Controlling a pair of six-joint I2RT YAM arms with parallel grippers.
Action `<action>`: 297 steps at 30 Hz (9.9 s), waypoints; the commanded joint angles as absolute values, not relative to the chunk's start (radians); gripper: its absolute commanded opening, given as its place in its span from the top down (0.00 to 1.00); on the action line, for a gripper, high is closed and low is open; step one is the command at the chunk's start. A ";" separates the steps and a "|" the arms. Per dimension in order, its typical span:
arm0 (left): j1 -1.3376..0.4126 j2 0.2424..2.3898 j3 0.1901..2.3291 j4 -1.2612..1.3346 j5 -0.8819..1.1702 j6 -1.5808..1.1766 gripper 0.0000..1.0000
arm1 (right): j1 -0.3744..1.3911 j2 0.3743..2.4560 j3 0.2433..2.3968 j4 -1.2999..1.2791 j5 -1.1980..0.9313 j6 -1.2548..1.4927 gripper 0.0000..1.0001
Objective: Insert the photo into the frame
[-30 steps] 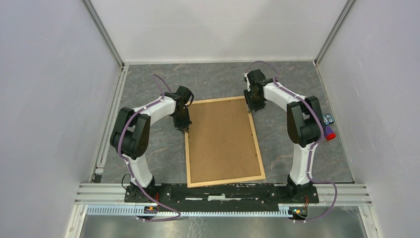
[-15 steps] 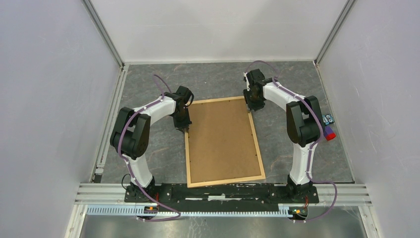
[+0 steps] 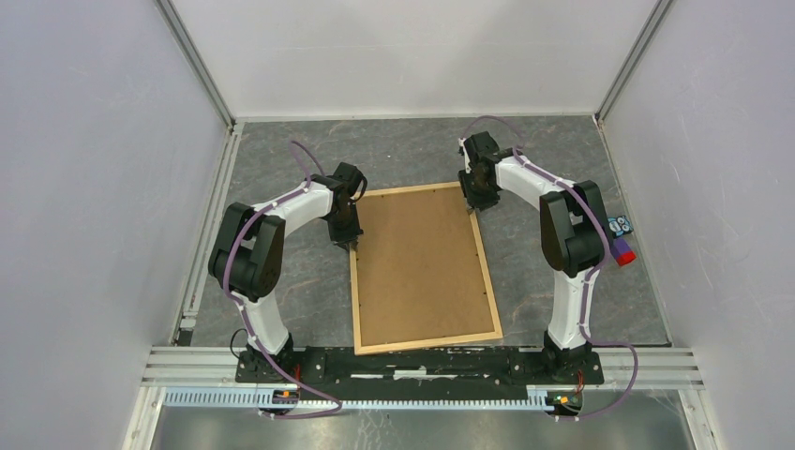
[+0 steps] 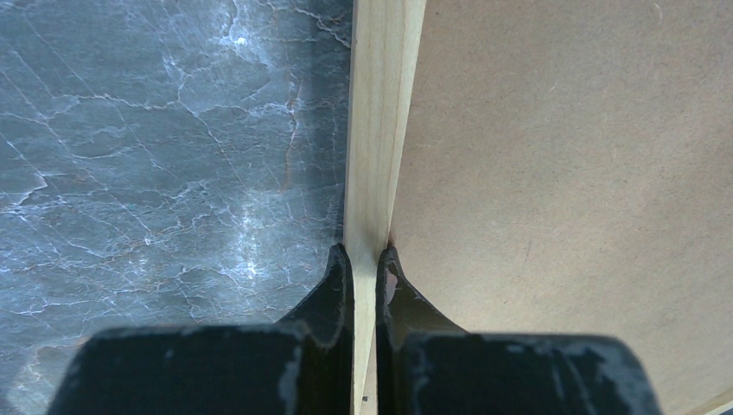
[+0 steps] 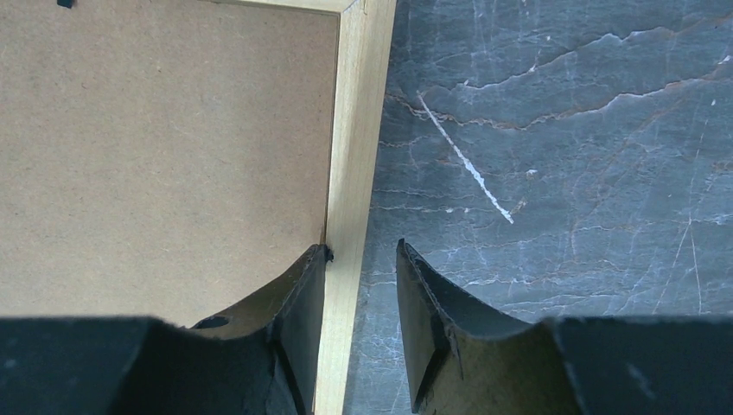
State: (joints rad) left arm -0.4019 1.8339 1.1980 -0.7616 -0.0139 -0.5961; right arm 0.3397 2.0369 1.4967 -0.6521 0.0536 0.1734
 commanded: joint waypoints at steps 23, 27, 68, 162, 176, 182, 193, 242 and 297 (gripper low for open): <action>-0.419 1.896 1.181 -0.725 -0.058 -0.587 0.98 | 0.305 2.079 1.384 -0.634 0.165 0.179 0.59; -0.420 1.894 1.181 -0.723 -0.058 -0.585 0.98 | 0.303 2.100 1.363 -0.618 0.157 0.181 0.59; -0.419 1.960 1.380 -0.797 0.200 -0.382 0.88 | 0.384 1.453 1.012 -0.461 0.182 0.195 0.02; -0.450 1.899 1.313 -0.771 0.063 -0.518 0.98 | 0.383 2.001 1.486 -0.686 0.385 0.190 0.66; -0.450 1.900 1.312 -0.771 0.058 -0.517 0.98 | 0.383 2.030 1.444 -0.675 0.358 0.192 0.66; -0.450 1.905 1.313 -0.770 0.058 -0.517 0.98 | 0.382 2.042 1.431 -0.680 0.368 0.195 0.65; -0.450 1.910 1.314 -0.771 0.055 -0.517 0.98 | 0.382 2.028 1.401 -0.669 0.315 0.190 0.65; -0.451 1.915 1.319 -0.779 0.042 -0.508 0.98 | 0.336 1.950 1.426 -0.654 0.259 0.166 0.55; -0.456 1.917 1.319 -0.778 0.033 -0.504 0.98 | 0.322 1.934 1.391 -0.658 0.278 0.168 0.56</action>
State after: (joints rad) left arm -0.4477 1.9236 1.3167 -0.7681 0.0624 -0.4988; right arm 0.3294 1.9602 1.4006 -0.6525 0.2485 0.1673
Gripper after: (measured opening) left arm 0.236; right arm 0.448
